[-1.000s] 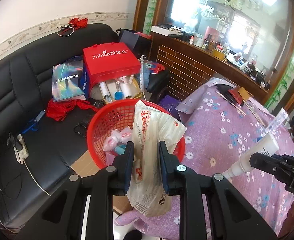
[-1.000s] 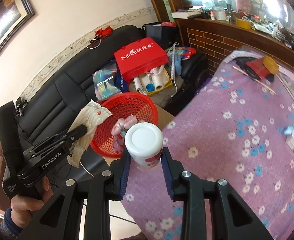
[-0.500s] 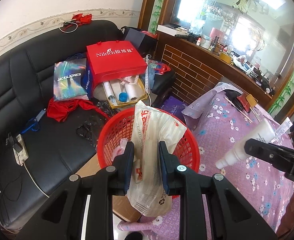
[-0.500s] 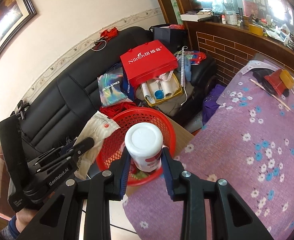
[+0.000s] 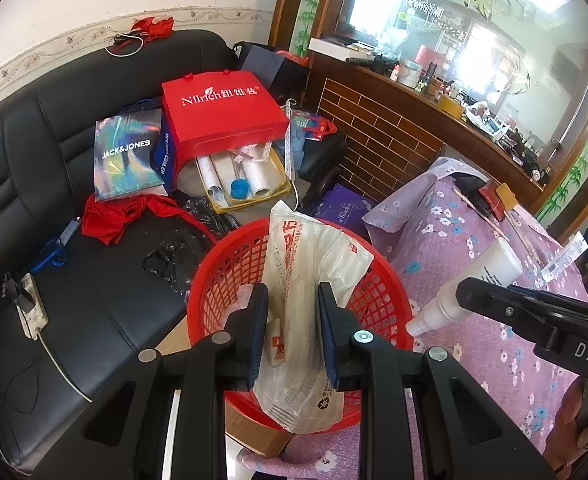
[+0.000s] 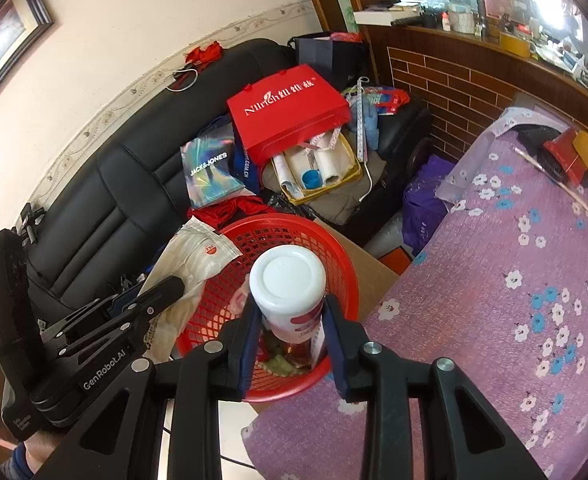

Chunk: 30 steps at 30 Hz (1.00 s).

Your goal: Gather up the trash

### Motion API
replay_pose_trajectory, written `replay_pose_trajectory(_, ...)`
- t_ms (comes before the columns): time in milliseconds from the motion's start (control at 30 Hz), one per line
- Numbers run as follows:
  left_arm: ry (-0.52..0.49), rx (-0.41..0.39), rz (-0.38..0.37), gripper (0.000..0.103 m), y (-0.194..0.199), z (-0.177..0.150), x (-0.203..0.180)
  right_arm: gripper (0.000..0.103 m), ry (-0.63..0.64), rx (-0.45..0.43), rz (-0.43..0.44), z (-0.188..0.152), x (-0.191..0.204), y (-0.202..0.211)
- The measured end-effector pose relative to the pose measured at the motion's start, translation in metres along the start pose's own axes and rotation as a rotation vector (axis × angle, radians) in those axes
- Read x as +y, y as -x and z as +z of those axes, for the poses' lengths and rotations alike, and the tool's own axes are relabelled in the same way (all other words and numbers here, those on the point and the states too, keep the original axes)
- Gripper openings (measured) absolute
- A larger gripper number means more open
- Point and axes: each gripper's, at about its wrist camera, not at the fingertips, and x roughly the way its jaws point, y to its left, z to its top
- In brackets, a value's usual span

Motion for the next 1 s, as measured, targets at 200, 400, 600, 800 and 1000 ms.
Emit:
replay_pose_trajectory(200,-0.004,0.025,-0.005,0.024,-0.013,0.0,0.004,0.034,-0.013,0.017,-0.005,0.002,-0.003,-0.014)
replay_pose_trajectory(400,0.004,0.036,-0.011,0.032,-0.017,0.004,0.006,0.051,-0.028,0.014,-0.014,0.006,-0.007,-0.021)
replay_pose_trajectory(600,-0.01,-0.002,0.013,0.048,-0.006,0.006,0.002,0.053,-0.033,-0.027,-0.022,0.004,-0.011,-0.003)
replay_pose_trajectory(800,-0.052,-0.06,0.064,0.07,0.012,-0.006,-0.016,0.066,-0.044,-0.058,-0.083,-0.015,-0.023,0.019)
replay_pose_trajectory(1000,-0.108,-0.008,0.019,0.074,0.01,-0.026,-0.046,0.068,-0.027,-0.065,-0.139,-0.055,-0.039,0.045)
